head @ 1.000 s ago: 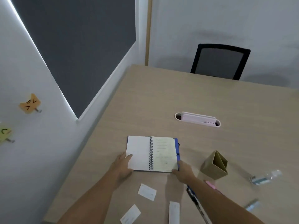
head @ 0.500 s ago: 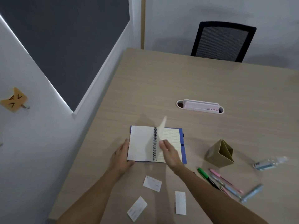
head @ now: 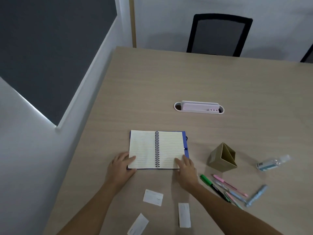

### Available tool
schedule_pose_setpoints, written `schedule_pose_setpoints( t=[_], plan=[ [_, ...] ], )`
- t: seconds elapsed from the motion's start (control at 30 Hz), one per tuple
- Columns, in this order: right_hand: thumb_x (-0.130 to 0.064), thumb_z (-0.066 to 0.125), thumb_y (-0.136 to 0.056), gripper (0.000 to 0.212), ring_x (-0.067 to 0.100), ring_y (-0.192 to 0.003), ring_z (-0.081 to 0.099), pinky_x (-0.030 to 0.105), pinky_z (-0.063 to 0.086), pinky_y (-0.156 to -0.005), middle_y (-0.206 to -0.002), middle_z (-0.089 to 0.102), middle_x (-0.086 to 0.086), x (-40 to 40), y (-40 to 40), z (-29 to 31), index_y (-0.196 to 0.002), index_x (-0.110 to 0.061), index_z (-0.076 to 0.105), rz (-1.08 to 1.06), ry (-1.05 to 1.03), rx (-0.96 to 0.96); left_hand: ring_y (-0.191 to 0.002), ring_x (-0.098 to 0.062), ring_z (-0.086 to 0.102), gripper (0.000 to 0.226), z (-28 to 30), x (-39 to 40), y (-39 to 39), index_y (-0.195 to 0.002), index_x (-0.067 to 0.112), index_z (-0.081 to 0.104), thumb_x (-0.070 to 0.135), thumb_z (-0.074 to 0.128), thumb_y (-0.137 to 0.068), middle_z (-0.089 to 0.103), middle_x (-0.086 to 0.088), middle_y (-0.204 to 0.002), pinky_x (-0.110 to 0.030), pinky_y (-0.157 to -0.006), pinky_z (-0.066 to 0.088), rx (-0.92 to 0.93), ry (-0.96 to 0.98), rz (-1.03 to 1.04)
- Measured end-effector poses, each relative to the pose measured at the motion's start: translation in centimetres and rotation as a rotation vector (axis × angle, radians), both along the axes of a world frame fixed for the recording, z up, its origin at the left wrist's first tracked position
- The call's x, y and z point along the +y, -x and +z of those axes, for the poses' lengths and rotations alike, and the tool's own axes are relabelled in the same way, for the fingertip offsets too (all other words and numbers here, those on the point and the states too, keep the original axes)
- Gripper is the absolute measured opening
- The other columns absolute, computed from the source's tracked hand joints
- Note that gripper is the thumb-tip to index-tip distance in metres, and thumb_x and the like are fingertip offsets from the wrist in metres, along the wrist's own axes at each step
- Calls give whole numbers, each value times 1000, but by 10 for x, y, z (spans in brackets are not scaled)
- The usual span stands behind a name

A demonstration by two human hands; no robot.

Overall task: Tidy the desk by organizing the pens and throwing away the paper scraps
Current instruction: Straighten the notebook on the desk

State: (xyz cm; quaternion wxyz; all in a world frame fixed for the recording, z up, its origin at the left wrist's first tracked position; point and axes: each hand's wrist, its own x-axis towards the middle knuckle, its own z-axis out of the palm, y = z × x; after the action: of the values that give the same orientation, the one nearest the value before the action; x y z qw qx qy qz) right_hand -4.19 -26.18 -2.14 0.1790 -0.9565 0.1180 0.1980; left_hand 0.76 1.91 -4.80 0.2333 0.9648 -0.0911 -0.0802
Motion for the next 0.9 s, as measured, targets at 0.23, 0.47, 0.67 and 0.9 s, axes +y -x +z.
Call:
schedule_pose_setpoints(
  t=[0.23,0.47,0.67,0.9],
  plan=[
    [-16,45,-93,61,36,-147,5,45,20,-119,-161,7,14,-41,-62,1,-149,-21,23,-30,-11,35,-128,-19,42,55,0,-52,-56,-126,36,59,44,66,-72,52,7,-139,-39,-103,41,19,-40,49],
    [-15,47,-93,61,36,-148,6,41,16,-120,-160,8,16,-71,-123,-1,-150,-20,24,-33,-54,29,-129,-21,41,56,-1,-83,-112,-128,36,57,43,67,-74,51,6,-141,-40,-103,41,55,-78,94],
    [-17,48,-91,62,36,-147,6,42,17,-121,-160,8,15,-68,-134,2,-149,-17,26,-70,-72,47,-130,-23,40,59,2,-89,-124,-130,33,57,41,69,-72,50,4,-141,-41,-104,41,91,-65,99],
    [-14,56,-92,48,30,-128,48,31,35,-104,-143,49,15,-108,-133,84,-138,-9,48,-94,-290,-171,-131,-27,40,67,30,-123,-76,-136,27,41,27,67,-74,38,-5,-144,-42,-102,45,87,-30,118]
  ],
)
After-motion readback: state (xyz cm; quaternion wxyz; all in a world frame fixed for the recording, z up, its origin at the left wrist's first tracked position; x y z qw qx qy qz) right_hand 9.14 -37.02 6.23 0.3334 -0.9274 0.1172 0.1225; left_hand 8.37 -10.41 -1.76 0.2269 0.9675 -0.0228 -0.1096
